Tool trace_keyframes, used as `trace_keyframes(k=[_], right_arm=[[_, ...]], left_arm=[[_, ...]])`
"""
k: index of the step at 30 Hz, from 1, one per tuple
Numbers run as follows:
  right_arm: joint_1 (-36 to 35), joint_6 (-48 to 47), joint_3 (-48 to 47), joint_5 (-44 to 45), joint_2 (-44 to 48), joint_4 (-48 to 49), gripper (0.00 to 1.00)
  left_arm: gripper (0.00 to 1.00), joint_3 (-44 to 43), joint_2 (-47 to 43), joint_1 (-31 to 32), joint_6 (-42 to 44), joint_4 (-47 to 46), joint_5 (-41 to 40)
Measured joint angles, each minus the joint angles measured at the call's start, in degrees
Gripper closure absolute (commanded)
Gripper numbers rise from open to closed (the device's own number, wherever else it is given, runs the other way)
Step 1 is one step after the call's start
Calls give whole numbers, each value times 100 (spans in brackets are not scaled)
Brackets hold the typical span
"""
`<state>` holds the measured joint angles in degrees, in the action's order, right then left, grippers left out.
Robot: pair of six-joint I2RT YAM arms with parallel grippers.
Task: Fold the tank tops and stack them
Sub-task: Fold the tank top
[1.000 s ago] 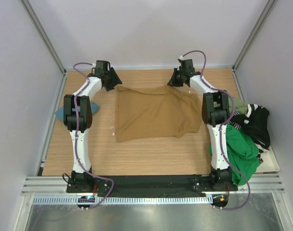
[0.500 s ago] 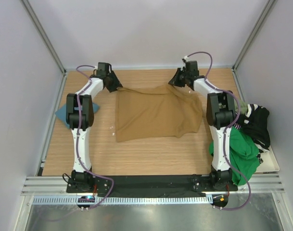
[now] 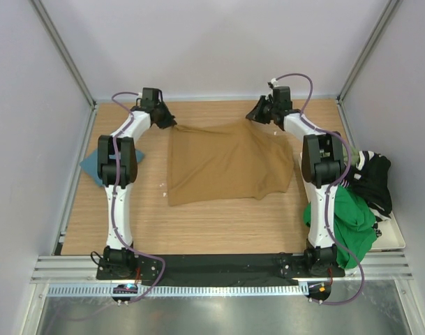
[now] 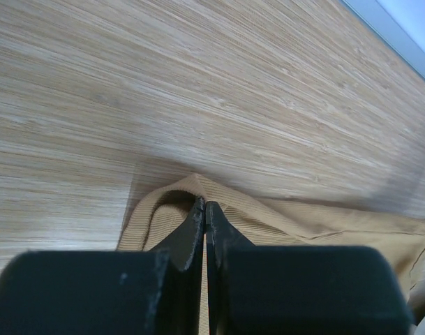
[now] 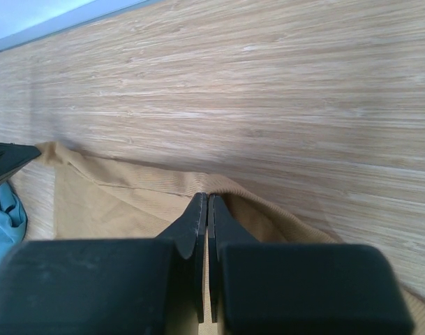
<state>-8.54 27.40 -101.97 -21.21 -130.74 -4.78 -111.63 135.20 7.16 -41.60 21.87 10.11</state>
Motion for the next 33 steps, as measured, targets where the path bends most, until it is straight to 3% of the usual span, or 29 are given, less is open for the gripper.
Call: trace_keyframes(k=[16, 33], right_arm=[[271, 396, 739, -251, 389, 544, 99], [262, 468, 1620, -269, 1213, 682, 99]], left_arm=[[100, 549, -39, -221, -382, -264, 457], [100, 1300, -1054, -232, -487, -623, 870]])
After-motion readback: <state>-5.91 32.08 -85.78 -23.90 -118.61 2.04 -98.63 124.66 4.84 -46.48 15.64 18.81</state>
